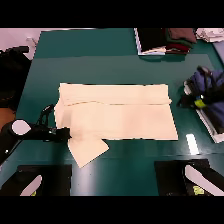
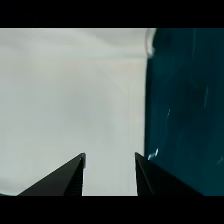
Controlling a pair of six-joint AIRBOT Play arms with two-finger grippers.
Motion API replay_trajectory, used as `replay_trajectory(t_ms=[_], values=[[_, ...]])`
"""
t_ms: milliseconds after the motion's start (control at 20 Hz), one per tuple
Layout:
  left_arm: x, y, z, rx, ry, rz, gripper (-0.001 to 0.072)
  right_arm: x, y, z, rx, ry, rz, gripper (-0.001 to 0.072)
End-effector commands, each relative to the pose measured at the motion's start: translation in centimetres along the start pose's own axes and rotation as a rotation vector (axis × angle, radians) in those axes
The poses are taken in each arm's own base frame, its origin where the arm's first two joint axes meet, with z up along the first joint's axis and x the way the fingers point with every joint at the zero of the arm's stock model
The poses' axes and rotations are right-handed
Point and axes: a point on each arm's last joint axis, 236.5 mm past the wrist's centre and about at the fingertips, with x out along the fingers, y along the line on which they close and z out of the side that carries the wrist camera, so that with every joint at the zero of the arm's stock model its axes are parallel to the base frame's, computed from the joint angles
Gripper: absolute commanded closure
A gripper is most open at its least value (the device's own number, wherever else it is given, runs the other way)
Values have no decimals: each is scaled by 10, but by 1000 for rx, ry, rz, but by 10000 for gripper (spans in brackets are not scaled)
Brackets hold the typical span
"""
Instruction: Fold the shirts.
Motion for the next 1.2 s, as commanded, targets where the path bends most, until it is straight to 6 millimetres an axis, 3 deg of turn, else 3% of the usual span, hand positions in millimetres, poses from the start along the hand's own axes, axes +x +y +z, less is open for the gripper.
replay_trajectory(t_ms=[0,50,200,450,500,600,650,800,900,1050,1150], values=[[-12,1,3,63,11,38,683,22,-41,-77,161,175,-10,283],[-12,1,4,62,7,36,684,29,-50,-96,213,213,1,187],[-12,1,5,63,2,36,684,52,-54,-135,342,306,65,181],[-12,1,5,63,1,36,683,84,-17,-135,332,346,201,210],[-12,1,5,65,2,36,683,87,-11,-135,293,366,201,269],[-12,1,1,86,20,37,684,87,1,-132,180,399,181,565],[-12,3,-5,95,48,43,685,84,5,-130,114,409,161,685],[-25,18,-25,116,122,120,685,63,12,-125,-71,427,77,694],[-44,22,-32,132,85,155,686,41,3,-123,-143,397,-13,694],[-72,10,-50,163,63,132,685,3,-9,-120,-182,320,-106,695],[-88,1,-45,189,33,127,685,-18,-11,-107,-180,223,-131,695]])
